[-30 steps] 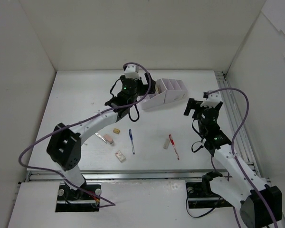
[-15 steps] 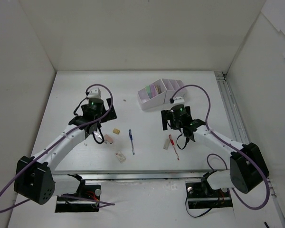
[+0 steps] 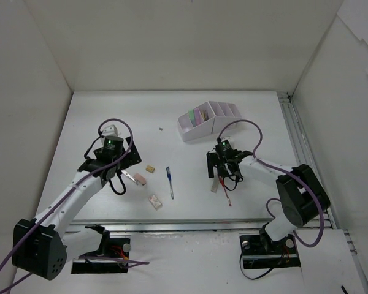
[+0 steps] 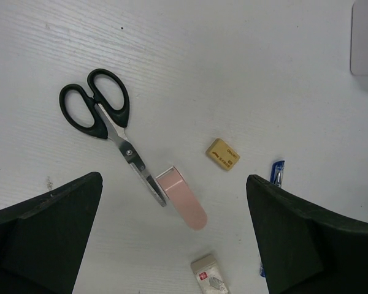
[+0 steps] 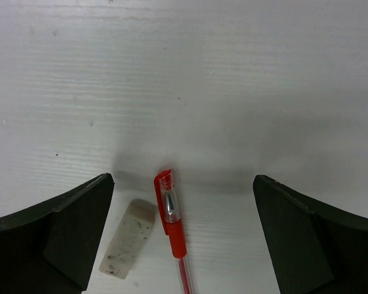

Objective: Sort the stationery into containers
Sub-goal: Pick up the stationery from the center of the board.

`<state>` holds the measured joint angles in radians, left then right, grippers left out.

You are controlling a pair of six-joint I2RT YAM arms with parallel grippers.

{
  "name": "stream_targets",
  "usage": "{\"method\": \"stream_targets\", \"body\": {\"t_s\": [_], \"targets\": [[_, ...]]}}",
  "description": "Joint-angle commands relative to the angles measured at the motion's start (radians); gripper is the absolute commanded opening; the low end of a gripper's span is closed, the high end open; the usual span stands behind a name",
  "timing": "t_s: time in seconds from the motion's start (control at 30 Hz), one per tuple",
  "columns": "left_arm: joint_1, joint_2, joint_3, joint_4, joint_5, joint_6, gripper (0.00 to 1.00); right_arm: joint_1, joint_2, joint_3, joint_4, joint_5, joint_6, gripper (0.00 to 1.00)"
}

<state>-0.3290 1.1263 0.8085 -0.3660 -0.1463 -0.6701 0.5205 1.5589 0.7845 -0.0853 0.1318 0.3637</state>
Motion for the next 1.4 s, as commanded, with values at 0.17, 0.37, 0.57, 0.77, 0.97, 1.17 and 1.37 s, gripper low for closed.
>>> {"method": "stream_targets", "body": {"t_s": [0.17,0.37,0.57,0.77,0.97,1.17,1.37], "targets": [[0.013,-0.007,0.0,-0.027,0.02,-0.031,1.0,0.001,-0.01,0.079,-0.014,-0.05,-0.015,0.97],[0.013,0.007,-0.006,-0.053,0.056,-0.026,0.99,0.039,-0.071,0.052,-0.025,-0.052,0.017,0.98],[0.013,0.036,-0.006,-0.041,0.06,-0.026,0.99,0.127,-0.114,0.035,-0.033,-0.049,0.058,0.98],[0.004,0.041,-0.005,-0.039,0.065,-0.022,1.0,0.162,-0.118,0.012,-0.047,-0.035,0.124,0.97],[0.004,0.032,-0.008,-0.04,0.056,-0.01,1.0,0.19,-0.105,-0.051,-0.059,-0.035,0.214,0.9],[0.004,0.032,-0.008,-0.028,0.048,0.0,0.99,0.214,-0.056,-0.059,-0.059,0.002,0.256,0.82],[0.004,0.03,0.0,-0.031,0.036,0.012,0.99,0.227,-0.014,-0.031,-0.06,0.015,0.27,0.65]]}}
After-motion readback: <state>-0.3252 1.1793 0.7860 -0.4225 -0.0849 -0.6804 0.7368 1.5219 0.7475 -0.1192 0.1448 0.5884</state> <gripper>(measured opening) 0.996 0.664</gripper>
